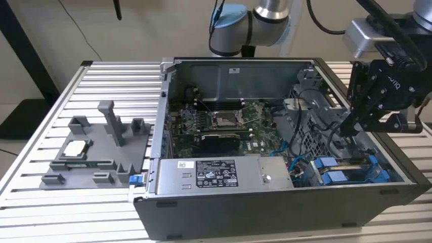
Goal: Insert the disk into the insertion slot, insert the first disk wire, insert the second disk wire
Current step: 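Insert the second disk wire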
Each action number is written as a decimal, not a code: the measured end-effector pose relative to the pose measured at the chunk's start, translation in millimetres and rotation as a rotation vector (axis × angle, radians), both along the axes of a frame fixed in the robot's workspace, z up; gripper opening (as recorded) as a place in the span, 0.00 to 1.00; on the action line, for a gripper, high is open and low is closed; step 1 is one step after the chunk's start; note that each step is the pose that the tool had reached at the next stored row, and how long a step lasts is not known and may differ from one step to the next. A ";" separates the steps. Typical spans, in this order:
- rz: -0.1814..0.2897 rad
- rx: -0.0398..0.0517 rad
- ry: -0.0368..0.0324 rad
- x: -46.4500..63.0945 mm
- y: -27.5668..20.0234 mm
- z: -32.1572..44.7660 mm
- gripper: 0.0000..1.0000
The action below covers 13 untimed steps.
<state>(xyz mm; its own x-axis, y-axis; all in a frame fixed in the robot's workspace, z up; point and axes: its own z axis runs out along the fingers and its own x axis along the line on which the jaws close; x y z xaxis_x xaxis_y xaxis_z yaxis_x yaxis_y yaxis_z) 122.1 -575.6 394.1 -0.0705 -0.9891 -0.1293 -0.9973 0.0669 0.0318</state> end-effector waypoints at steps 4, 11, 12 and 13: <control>0.001 -0.0043 -0.0491 -6.4 -0.3 -0.6 0.16; 0.004 -0.0045 -0.1024 -14.6 -2.3 -5.1 0.16; 0.005 -0.0050 -0.1090 -14.8 -2.6 -5.5 0.16; 0.007 -0.0059 -0.1137 -14.8 -3.0 -5.6 0.16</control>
